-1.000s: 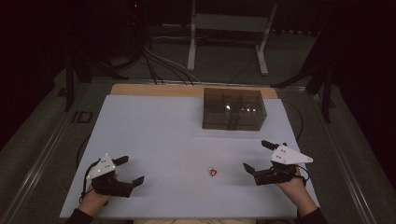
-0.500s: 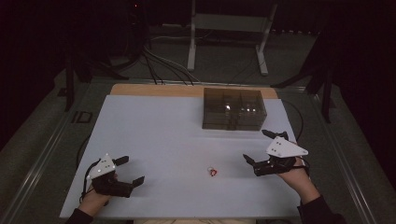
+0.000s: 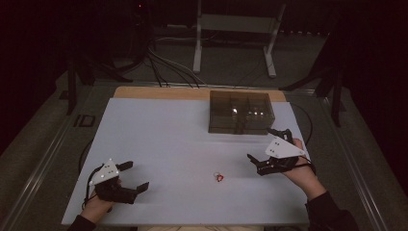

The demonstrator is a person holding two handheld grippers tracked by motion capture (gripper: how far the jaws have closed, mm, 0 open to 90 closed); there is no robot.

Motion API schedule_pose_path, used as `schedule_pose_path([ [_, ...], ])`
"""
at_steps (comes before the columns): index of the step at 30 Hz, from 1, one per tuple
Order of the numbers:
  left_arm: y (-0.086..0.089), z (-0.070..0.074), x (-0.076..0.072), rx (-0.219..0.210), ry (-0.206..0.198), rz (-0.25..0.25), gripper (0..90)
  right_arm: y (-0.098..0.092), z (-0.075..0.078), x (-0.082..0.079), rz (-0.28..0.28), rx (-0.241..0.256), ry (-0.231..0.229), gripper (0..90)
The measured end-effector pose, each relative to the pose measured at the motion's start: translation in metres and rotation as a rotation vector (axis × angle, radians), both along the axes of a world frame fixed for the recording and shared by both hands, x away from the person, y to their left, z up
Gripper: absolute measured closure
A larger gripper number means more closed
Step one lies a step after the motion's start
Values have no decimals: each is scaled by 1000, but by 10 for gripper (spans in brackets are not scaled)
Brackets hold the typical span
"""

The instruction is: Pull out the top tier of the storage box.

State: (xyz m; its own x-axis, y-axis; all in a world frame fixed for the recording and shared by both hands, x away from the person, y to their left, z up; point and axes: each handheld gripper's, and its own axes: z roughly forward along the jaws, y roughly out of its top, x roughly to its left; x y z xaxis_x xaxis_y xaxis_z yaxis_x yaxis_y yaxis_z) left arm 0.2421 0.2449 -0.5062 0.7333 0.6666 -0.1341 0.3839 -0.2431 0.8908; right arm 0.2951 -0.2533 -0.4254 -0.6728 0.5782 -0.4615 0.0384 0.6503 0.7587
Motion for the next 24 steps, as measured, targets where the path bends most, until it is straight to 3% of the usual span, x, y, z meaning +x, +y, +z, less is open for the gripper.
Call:
schedule_pose_path([
  [9, 0, -1, 0, 4, 4, -4, 0, 10, -6, 9, -14, -111, -53, 9],
  [24, -1, -1, 0, 4, 4, -11, 0, 20, -14, 28, -34, -239, -88, 9],
])
